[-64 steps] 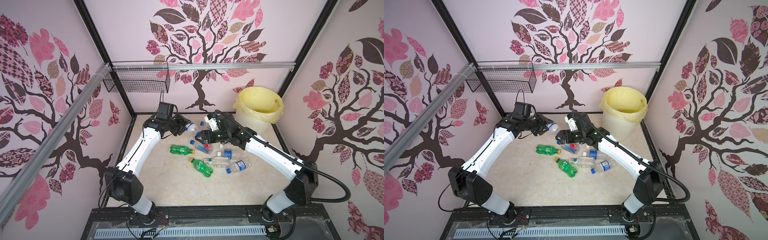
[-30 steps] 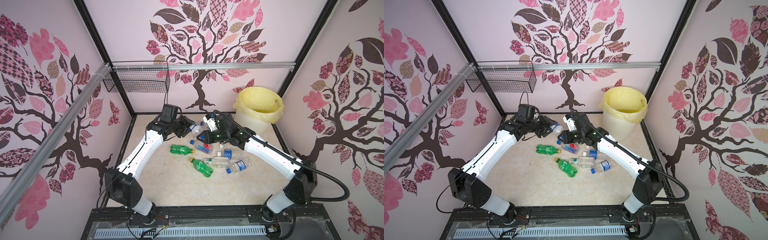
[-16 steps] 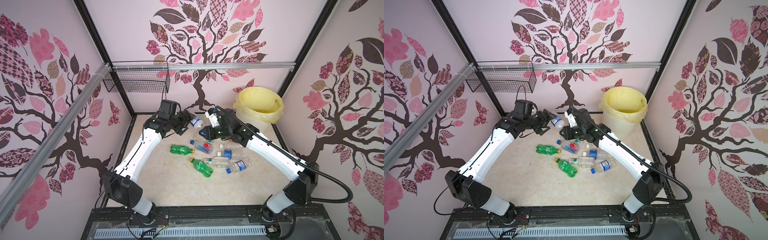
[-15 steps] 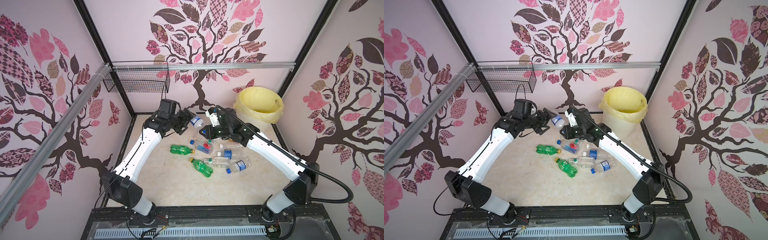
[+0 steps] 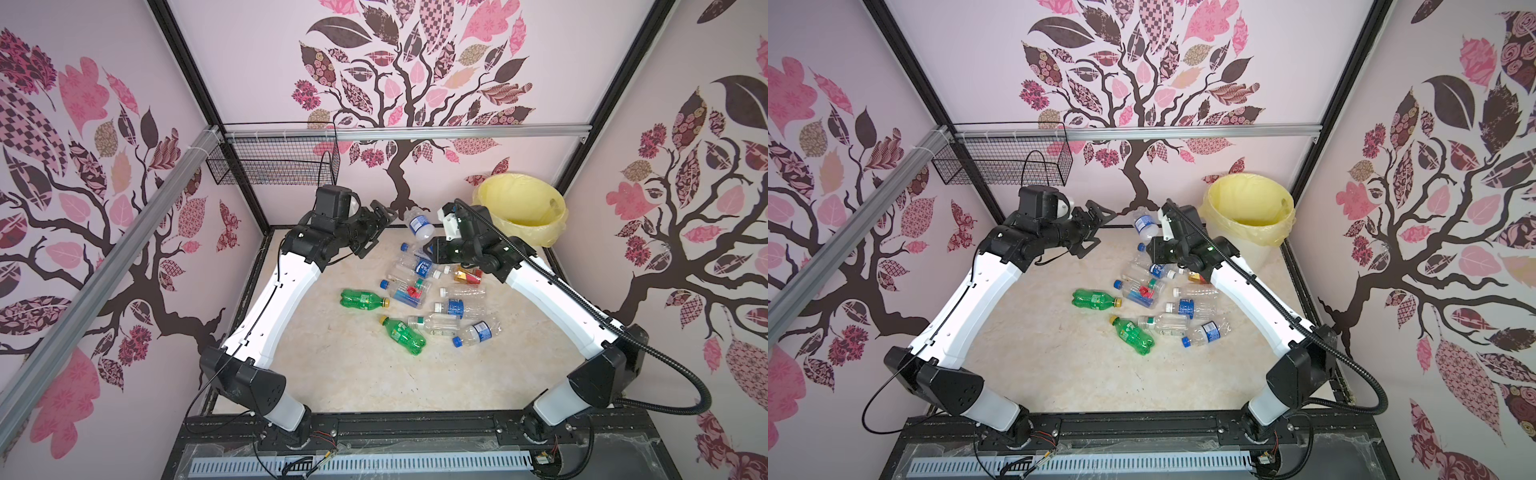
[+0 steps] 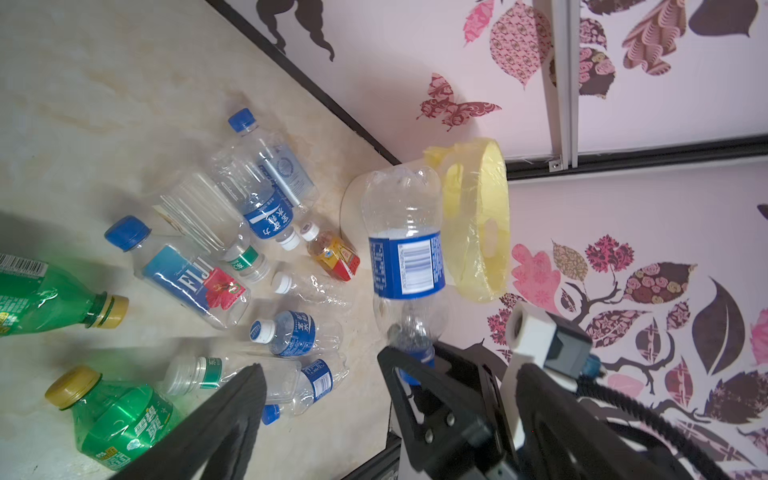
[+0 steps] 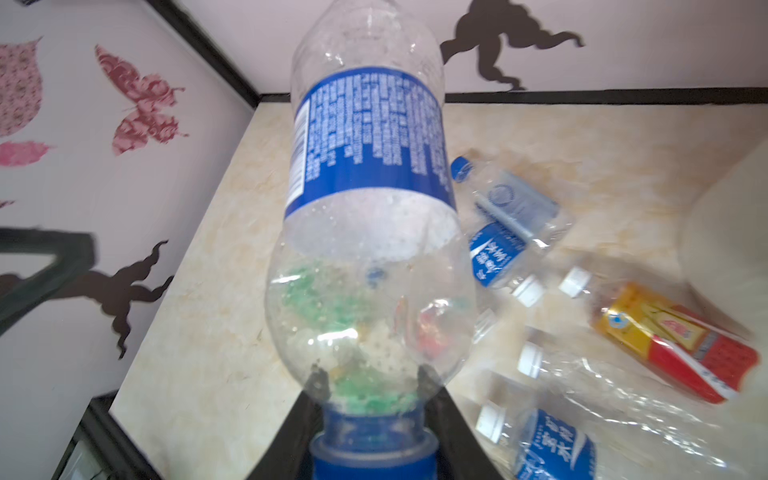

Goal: Throw the plastic bottles in the bin
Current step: 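Open the left gripper while the right gripper lifts the bottle away, then raise the blue-label bottle with the right gripper over the bin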

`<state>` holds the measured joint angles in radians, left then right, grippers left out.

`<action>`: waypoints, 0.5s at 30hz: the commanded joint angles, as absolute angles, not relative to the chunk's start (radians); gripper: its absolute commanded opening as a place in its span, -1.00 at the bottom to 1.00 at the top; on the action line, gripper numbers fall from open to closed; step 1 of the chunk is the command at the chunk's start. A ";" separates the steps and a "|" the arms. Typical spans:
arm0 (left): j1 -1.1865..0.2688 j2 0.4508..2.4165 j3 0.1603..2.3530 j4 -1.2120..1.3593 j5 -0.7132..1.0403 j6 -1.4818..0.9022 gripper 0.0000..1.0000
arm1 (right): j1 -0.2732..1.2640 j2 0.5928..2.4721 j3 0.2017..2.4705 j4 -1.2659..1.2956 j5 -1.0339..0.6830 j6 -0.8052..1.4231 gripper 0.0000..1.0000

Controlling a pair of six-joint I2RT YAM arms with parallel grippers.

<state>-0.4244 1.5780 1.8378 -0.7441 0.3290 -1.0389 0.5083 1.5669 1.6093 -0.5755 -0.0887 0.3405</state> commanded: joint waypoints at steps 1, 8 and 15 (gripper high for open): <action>-0.480 1.616 1.921 -0.725 0.315 -0.929 0.94 | 0.467 1.491 1.615 -0.597 -0.014 0.338 -0.70; -0.621 1.710 2.137 -0.775 0.257 -0.764 0.94 | 0.372 1.449 1.667 -0.606 0.078 0.321 -0.70; -0.756 1.841 2.422 -0.881 0.199 -0.581 0.94 | 0.337 1.364 1.728 -0.528 0.256 0.280 -0.69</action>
<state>-0.7334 1.8217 2.3455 -0.8265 0.2398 -0.6968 0.3416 1.4391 1.6440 -0.5831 0.1390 0.3202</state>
